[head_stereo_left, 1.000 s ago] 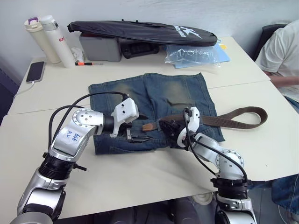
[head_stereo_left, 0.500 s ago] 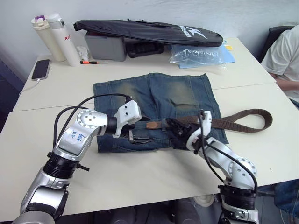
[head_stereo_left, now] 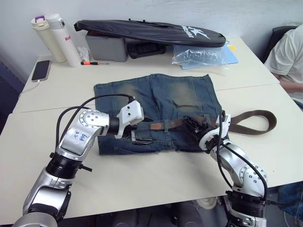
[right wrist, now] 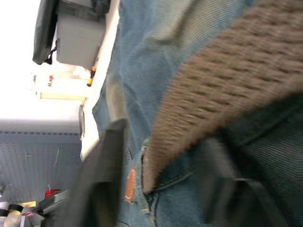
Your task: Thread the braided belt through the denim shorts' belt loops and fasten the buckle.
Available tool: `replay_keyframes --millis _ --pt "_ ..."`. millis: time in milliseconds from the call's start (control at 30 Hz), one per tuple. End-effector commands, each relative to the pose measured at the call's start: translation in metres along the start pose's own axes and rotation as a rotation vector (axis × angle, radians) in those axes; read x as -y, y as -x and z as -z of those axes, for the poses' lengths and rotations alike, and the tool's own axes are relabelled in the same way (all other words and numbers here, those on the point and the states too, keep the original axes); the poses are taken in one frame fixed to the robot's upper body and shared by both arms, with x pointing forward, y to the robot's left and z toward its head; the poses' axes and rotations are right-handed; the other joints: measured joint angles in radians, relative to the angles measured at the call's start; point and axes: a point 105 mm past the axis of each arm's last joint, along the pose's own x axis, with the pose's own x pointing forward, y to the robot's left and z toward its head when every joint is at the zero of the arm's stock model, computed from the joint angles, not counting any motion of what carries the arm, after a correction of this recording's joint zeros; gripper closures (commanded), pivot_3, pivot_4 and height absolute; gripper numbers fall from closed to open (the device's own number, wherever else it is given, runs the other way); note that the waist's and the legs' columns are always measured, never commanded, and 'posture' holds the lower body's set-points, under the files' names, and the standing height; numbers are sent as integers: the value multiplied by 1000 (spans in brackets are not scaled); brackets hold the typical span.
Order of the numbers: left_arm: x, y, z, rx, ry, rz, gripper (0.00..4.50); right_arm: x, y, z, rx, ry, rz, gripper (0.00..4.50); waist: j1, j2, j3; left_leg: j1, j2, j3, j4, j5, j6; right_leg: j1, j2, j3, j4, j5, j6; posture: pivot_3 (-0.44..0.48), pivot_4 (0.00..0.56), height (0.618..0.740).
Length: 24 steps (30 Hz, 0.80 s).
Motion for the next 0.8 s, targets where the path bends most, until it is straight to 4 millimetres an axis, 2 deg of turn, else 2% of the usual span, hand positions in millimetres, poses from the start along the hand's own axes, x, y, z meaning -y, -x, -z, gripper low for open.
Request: replay_keyframes --millis 33,133,300,467,567,633,700,800 --pt "-7 12 -10 23 -23 -49 0 -20 -7 14 -54 1 -86 4420 -1 0 0 0 0 0 0 0 0 0 0 0 0 0 0 0 150 740" --pt "-10 21 -8 8 -19 -86 0 -30 -14 33 -133 32 -140 4420 -3 0 0 0 0 0 0 0 0 -2 0 0 2 0 -1 0 150 740" --pt "-13 39 -4 -31 -17 -144 0 -26 -26 66 -260 119 -154 4420 -7 0 0 0 1 0 -1 0 0 -3 1 0 4 -1 -2 0 150 740" --pt "-11 48 0 -59 -7 -164 0 -26 -40 74 -273 132 -170 4420 -15 0 0 0 1 0 -1 0 0 -4 1 1 4 -1 -2 0 150 740" --pt "-10 48 0 -62 -6 -164 0 -20 -42 75 -281 169 -151 4420 -23 0 0 0 1 0 -1 0 0 -4 1 1 5 -1 -2 0 150 740" --pt "-9 47 0 -61 -5 -162 0 -20 -36 72 -282 172 -161 3678 -24 0 0 0 1 0 -1 0 0 -4 1 1 5 -1 -2 0 150 740" --pt "-10 45 0 -56 -4 -155 0 -23 -26 68 -296 202 -186 3132 -22 0 0 0 1 0 -1 0 0 -4 1 1 5 -1 -2 0 150 740" --pt "-10 40 -1 -44 -7 -140 0 -25 -3 61 -336 340 -201 1631 -19 0 0 -1 1 0 -1 0 0 -4 0 1 4 -1 -2 0 150 740"
